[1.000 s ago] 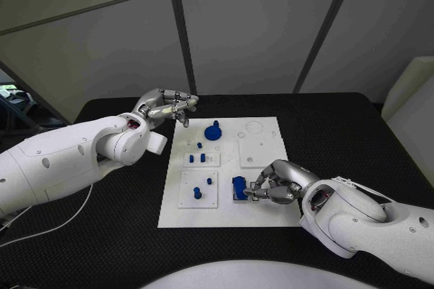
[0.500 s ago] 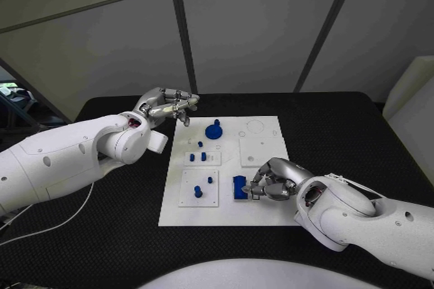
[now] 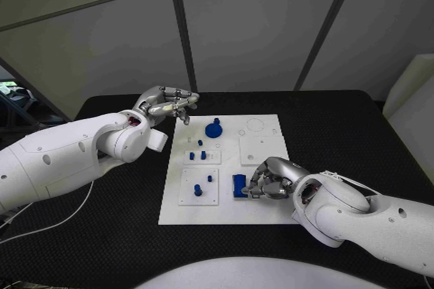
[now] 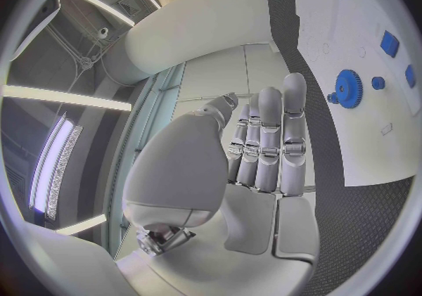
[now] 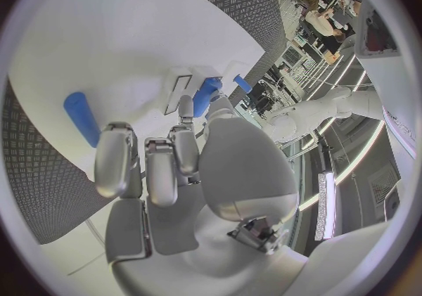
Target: Assemble the parts on the task board
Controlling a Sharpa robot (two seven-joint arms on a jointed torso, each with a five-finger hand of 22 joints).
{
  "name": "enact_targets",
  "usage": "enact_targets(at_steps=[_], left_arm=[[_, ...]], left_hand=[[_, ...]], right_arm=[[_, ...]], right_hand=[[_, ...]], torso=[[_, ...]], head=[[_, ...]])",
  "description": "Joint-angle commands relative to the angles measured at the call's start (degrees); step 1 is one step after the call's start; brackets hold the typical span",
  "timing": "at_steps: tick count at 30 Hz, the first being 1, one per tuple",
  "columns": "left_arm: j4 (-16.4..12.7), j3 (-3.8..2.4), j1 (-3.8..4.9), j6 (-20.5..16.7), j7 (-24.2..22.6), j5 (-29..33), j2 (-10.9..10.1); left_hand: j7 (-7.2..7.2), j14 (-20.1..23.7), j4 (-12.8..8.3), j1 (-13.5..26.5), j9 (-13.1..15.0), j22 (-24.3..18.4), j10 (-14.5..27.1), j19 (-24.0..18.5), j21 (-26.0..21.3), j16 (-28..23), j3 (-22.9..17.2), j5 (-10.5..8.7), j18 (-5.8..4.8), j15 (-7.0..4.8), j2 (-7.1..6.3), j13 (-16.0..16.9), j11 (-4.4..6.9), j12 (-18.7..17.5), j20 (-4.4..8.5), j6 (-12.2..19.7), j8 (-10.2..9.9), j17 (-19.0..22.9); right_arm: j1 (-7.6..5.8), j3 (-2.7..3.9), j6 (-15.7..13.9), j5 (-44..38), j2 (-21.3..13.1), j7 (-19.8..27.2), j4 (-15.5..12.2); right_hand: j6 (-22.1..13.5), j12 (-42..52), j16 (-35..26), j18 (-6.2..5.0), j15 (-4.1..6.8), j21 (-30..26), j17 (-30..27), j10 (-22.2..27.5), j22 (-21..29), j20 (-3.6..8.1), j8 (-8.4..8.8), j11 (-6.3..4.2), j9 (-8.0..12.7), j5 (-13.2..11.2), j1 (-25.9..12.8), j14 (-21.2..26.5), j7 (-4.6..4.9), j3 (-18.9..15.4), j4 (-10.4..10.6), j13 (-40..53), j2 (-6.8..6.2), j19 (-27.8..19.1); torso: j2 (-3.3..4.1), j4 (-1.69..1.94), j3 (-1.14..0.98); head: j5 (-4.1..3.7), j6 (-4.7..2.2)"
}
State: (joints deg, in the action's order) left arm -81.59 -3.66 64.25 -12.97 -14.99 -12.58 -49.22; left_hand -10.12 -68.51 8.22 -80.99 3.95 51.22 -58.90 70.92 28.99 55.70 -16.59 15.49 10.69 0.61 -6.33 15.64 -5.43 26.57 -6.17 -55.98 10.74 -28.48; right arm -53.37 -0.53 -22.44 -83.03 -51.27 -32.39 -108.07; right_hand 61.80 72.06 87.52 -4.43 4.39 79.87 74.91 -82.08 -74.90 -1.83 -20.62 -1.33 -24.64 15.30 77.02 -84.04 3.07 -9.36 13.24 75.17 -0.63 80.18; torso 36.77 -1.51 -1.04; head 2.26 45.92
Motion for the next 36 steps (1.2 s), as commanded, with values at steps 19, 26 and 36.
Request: enact_targets(at_steps=[19, 26, 36], left_arm=[[0.1, 0.00, -0.08, 0.3, -0.3, 0.1, -0.3], [0.1, 0.01, -0.27, 0.4, -0.5, 0.1, -0.4], [0.0, 0.02, -0.51, 0.4, -0.5, 0.1, -0.7]], left_hand=[[0.01, 0.0, 0.2, -0.2, 0.0, -0.1, 0.4, -0.2, -0.4, -0.1, 0.4, 0.04, -0.28, 0.28, 0.27, 0.1, -0.02, 0.5, -0.22, 0.5, 0.3, 0.1], [0.01, 0.0, 0.2, -0.2, 0.0, -0.1, 0.4, -0.2, -0.4, -0.1, 0.4, 0.04, -0.28, 0.28, 0.27, 0.1, -0.02, 0.5, -0.22, 0.5, 0.3, 0.1], [0.01, 0.0, 0.2, -0.2, 0.0, -0.1, 0.5, -0.2, -0.5, -0.1, 0.4, 0.03, -0.28, 0.29, 0.27, 0.1, -0.03, 0.5, -0.23, 0.6, 0.4, 0.1]], right_arm=[[-1.13, 2.43, -2.2, 1.4, -15.4, 8.7, -3.8], [-1.22, 2.48, 2.7, -4.3, -16.4, 5.9, -3.5], [-0.74, 2.36, 6.3, -9.5, -13.9, 1.8, -2.5]], right_hand=[[-3.7, -3.0, -0.8, 0.65, -1.10, -1.0, 9.5, 0.8, 0.0, -1.18, 5.52, 1.79, 2.0, 4.3, 0.1, -4.8, 1.93, -3.2, 1.7, -1.1, -0.37, -0.9], [-3.1, -3.2, -0.9, 0.60, -1.34, -1.2, 9.2, 0.9, 0.0, -1.58, 6.68, 2.00, 2.4, 5.0, -1.6, -4.7, 2.07, -4.7, 3.2, -1.1, -1.30, -1.0], [-2.1, -2.3, -0.9, 0.63, -1.18, -1.1, 9.3, 0.4, -0.2, -1.52, 6.39, 1.77, 1.9, 4.2, -4.5, -4.7, 1.75, -5.5, 3.5, -0.3, -3.29, -0.9]], torso=[[-0.23, -0.25, 0.12], [-0.28, -0.55, -0.07], [-0.22, -0.56, -0.12]], head=[[-2.85, -1.13], [-3.54, -1.01], [-3.54, -0.78]])
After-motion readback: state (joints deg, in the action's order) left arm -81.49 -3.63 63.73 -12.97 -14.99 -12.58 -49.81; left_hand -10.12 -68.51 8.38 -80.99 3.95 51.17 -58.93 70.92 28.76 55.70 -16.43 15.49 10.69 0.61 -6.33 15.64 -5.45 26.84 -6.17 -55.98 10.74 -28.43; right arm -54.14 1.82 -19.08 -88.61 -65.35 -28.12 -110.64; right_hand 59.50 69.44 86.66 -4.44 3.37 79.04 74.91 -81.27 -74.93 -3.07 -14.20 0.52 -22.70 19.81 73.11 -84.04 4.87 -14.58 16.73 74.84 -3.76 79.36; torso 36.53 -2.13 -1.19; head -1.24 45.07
